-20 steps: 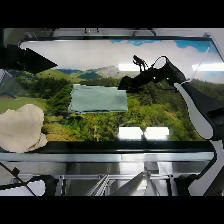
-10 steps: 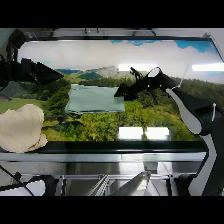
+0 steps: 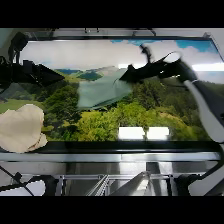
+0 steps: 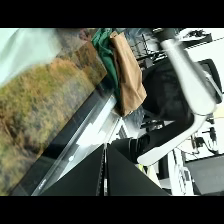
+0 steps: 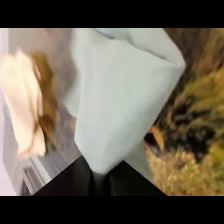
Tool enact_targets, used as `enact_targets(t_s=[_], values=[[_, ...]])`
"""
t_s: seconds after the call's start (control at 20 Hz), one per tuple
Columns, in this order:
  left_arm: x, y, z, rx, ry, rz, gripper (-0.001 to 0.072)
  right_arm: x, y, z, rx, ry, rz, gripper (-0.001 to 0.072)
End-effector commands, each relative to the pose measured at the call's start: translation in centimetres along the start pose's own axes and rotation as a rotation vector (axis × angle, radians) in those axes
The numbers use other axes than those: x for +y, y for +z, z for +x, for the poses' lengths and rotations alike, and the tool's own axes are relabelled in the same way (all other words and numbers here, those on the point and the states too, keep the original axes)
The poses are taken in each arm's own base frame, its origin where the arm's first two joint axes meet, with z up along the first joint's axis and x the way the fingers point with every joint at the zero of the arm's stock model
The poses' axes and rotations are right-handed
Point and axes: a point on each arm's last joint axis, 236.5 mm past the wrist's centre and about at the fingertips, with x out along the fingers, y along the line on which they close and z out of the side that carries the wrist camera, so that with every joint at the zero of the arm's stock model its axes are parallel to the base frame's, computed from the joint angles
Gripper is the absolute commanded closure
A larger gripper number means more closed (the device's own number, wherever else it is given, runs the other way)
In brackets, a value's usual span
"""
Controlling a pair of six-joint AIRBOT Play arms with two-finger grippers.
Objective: Fold the shirts.
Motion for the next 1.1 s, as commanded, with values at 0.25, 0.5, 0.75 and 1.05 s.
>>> enact_targets(t_s=[0.25, 0.5, 0.75, 1.05], values=[[-0.3, -0.3, 0.5, 0.016, -0.007, 0.046, 0.0704, -3.7, 6.6, -36.3, -0.701, -0.243, 0.34, 0.0696], [-1.1, -1.3, 2.7, 0.08, -0.027, 0.081, 0.0704, -13.5, -4.5, -48.5, -0.742, -0.537, 0.726, 0.0696], [-2.5, -2.6, 5.6, 0.154, -0.063, 0.104, 0.0704, -16.7, -15.8, -54.0, -0.693, -0.726, 1.049, 0.0697], [-1.5, -4.5, 8.7, 0.251, 0.012, 0.144, 0.0704, -16.1, -21.0, -59.4, -0.76, -0.902, 1.109, 0.0696]])
